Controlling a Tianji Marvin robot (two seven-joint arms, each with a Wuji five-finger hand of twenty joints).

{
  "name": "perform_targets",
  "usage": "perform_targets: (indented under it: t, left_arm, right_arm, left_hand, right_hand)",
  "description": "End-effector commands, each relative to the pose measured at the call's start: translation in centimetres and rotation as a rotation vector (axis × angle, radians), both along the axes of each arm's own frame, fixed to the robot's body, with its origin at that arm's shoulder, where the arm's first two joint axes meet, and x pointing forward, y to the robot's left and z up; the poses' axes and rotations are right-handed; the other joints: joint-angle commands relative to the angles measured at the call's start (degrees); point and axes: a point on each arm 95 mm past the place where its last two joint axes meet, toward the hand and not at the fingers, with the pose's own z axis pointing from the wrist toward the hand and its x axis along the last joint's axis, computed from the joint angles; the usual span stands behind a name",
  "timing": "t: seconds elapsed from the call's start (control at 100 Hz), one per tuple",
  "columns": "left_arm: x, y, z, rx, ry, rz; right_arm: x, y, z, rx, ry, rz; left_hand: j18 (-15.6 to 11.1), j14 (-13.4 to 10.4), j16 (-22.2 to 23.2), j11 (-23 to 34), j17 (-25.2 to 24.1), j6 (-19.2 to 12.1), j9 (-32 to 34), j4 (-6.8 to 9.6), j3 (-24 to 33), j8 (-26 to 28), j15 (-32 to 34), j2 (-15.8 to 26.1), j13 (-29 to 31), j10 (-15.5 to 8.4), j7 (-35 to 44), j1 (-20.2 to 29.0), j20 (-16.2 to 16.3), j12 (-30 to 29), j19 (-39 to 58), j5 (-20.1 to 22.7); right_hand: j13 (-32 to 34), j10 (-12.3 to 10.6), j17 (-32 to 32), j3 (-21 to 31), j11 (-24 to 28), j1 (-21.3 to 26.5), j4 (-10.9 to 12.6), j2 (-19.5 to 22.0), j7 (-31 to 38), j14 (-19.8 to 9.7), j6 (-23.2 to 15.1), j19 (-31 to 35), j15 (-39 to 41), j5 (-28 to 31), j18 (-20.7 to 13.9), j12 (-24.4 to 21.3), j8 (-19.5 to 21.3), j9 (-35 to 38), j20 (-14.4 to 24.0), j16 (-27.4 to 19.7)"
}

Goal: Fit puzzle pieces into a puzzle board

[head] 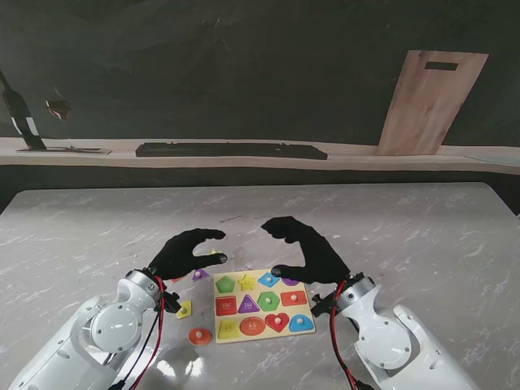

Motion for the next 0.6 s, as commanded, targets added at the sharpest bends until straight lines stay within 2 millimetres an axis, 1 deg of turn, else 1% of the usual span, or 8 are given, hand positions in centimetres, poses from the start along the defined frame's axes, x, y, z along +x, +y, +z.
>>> perform_targets:
  t: [0.0, 0.2, 0.38, 0.54, 0.55, 0.56, 0.57, 0.59]
  left_arm:
    - [0.2, -0.2, 0.3, 0.029, -0.006, -0.009]
    - [1.2, -0.3, 0.3, 0.182, -0.082, 0.051]
    - [2.7, 0.3, 0.7, 0.417, -0.111, 0.022]
    - [4.4, 0.4, 0.3, 0.576, -0.124, -0.007]
    - [4.6, 0.3, 0.2, 0.582, -0.123, -0.009]
    - [4.7, 0.3, 0.2, 0.587, -0.123, -0.01]
    - [4.8, 0.3, 0.1, 0.591, -0.122, -0.011]
    - [5.0, 0.2, 0.0, 0.601, -0.12, -0.012]
  right_arm:
    - [0.0, 0.1, -0.1, -0.009, 0.013, 0.012]
    - [0.1, -0.7, -0.1, -0.022, -0.001, -0.026]
    - [0.2, -0.8, 0.0, -0.036, -0.009, -0.047]
    - [0.6, -0.7, -0.2, -0.064, 0.001, -0.052]
    - [0.6, -0.7, -0.2, -0.064, 0.002, -0.052]
    - [0.6, -0.7, -0.2, -0.063, 0.003, -0.052]
    - [0.6, -0.6, -0.2, -0.063, 0.004, -0.052]
    - [0.7, -0.6, -0.3, -0.062, 0.006, -0.052]
  left_hand:
    - [-10.4, -1.6, 0.4, -0.6, -0.1, -0.3, -2.3, 2.46, 0.5, 0.0, 0.1, -0.8, -0.1, -1.8, -1.2, 1.2, 0.8, 0.3, 1.3, -2.8]
    - [-10.0, -1.4, 2.2, 1.9, 0.6, 2.1, -2.3, 2.63, 0.9, -0.4, 3.3, -2.1, 0.3, -1.4, -0.2, 3.4, 5.6, 1.3, 8.0, -2.8]
    - [-10.5, -1.8, 3.4, 4.2, 0.9, 2.6, -1.9, 2.58, 0.9, -0.1, 5.8, -1.8, 0.5, -1.6, 1.4, 3.9, 6.7, 2.4, 10.9, -2.6]
    - [-11.0, -2.4, 5.1, 7.6, 2.2, 2.6, -1.3, 3.02, 2.4, 0.9, 9.4, -4.5, 1.4, -2.1, 4.9, 6.4, 7.6, 4.6, 14.9, -3.5]
    - [-11.0, -2.4, 5.3, 7.9, 2.2, 2.5, -1.2, 2.89, 8.4, 0.2, 9.9, -6.3, 1.6, -2.1, 5.9, 3.8, 7.1, 5.1, 15.8, -3.8]
    - [-11.0, -2.4, 5.6, 8.6, 2.4, 2.6, -1.3, 2.29, 17.2, 0.6, 10.4, -8.6, 1.5, -2.3, 6.5, -0.2, 7.1, 5.3, 15.9, -4.0]
    - [-11.1, -2.4, 5.7, 8.8, 2.4, 2.6, -1.1, 1.86, 22.2, 0.7, 10.6, -9.8, 1.7, -2.3, 6.6, -2.2, 7.2, 5.4, 16.4, -4.1]
    - [-11.1, -2.4, 6.0, 9.2, 2.5, 2.7, -1.0, 1.55, 26.9, 0.9, 11.2, -11.1, 1.9, -2.2, 7.1, -3.6, 7.4, 5.7, 16.9, -4.2]
  right_hand:
    - [1.1, -1.7, 0.3, -0.1, 0.5, 1.1, 1.0, -0.4, 0.7, -1.6, -0.3, 1.3, 1.1, 0.4, -1.4, 0.7, 0.7, 1.3, 1.3, 1.1]
    - [2.8, -1.7, 1.3, -2.1, 1.2, 2.1, 1.6, 1.6, 1.3, -2.0, -1.5, 3.5, 2.7, 2.5, -0.4, 1.0, 1.3, 3.3, 2.8, 2.5]
    - [3.3, -1.9, 1.5, -4.2, 1.5, 3.1, 2.2, 2.9, 1.6, -2.3, -2.1, 4.9, 4.0, 3.5, 0.4, 1.2, 1.9, 4.2, 4.3, 3.6]
    - [3.6, -2.0, 1.5, -5.8, 1.3, 3.5, 2.6, 4.0, 1.4, -2.3, -2.3, 5.4, 4.1, 3.8, 0.8, 1.2, 2.2, 4.9, 5.1, 3.9]
    - [3.6, -2.1, 1.5, -5.9, 1.2, 3.5, 2.6, 4.0, 1.4, -2.3, -2.4, 5.4, 4.1, 3.9, 0.9, 1.1, 2.2, 4.9, 5.1, 3.9]
    - [3.6, -2.1, 1.5, -5.9, 1.2, 3.5, 2.6, 4.1, 1.4, -2.4, -2.4, 5.4, 4.1, 3.9, 0.9, 1.1, 2.3, 5.0, 5.1, 4.0]
    - [3.6, -2.1, 1.5, -5.9, 1.2, 3.5, 2.6, 4.1, 1.4, -2.3, -2.4, 5.5, 4.1, 4.0, 1.0, 1.1, 2.3, 5.0, 5.2, 4.0]
    - [3.7, -2.1, 1.5, -6.0, 1.2, 3.5, 2.7, 4.2, 1.5, -2.4, -2.4, 5.5, 4.2, 4.2, 1.0, 1.1, 2.3, 5.1, 5.3, 4.0]
